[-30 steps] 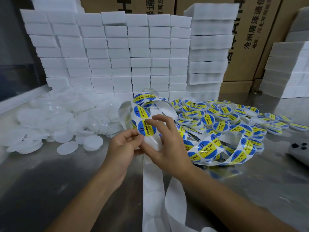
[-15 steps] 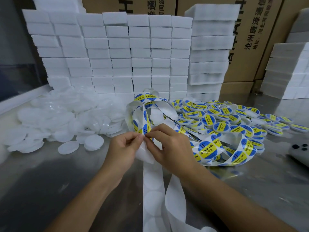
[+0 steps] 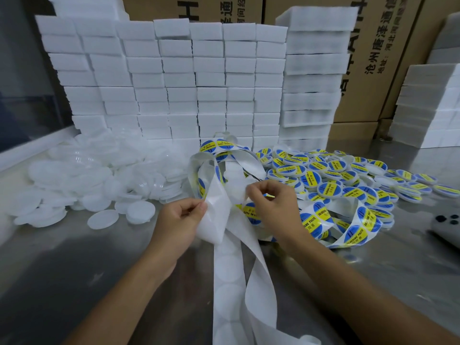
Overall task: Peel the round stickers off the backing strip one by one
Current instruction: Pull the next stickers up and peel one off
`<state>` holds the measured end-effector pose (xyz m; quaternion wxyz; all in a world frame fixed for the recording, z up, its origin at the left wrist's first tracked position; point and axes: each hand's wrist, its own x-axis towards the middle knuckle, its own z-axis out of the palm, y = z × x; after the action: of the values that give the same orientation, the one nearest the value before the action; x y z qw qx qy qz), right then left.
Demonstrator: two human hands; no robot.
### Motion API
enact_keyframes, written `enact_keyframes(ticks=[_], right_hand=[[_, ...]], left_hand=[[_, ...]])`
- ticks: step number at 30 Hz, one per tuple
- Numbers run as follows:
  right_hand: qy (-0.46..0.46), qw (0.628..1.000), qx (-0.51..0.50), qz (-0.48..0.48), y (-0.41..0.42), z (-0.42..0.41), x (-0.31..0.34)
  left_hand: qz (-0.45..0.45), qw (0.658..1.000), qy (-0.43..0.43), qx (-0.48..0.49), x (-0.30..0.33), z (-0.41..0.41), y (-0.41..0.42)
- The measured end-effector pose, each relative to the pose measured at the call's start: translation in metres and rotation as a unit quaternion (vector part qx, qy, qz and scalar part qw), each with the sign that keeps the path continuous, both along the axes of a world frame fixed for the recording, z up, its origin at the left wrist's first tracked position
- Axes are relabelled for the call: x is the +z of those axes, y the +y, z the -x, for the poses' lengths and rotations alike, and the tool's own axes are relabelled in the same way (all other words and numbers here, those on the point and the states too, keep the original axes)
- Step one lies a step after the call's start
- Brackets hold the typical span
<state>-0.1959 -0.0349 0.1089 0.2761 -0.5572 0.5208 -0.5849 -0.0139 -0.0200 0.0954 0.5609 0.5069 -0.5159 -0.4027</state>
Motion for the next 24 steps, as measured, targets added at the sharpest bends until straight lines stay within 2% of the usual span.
enact_keyframes(ticks=[4,6,9,14,18,21,24], right_hand=[[-0.162,0.984,0.011,-0.067,-0.003,0.008,0.006],[-0.196,0.978,0.009,-0.071,-0.002,0.009,0.007],[-0.223,0.972,0.01,-0.067,-0.002,0.008,0.008],[-0.247,0.967,-0.003,-0.056,-0.003,0.008,0.008],[-0.248,0.967,-0.01,-0.059,-0.002,0.008,0.009],[-0.242,0.968,-0.009,-0.059,-0.001,0.008,0.009],[-0.238,0.97,-0.006,-0.055,0.0,0.007,0.01]], left_hand=[[0.005,1.0,0.001,0.031,-0.003,-0.005,-0.005],[0.018,0.998,-0.007,0.055,-0.003,-0.009,-0.008],[0.048,0.988,-0.077,0.125,-0.004,-0.021,-0.013],[0.087,0.92,-0.277,0.262,-0.003,-0.044,-0.013],[-0.049,0.831,-0.491,0.258,-0.01,-0.06,-0.015],[-0.088,0.817,-0.522,0.228,-0.014,-0.063,-0.014],[-0.07,0.815,-0.523,0.239,-0.017,-0.066,-0.017]])
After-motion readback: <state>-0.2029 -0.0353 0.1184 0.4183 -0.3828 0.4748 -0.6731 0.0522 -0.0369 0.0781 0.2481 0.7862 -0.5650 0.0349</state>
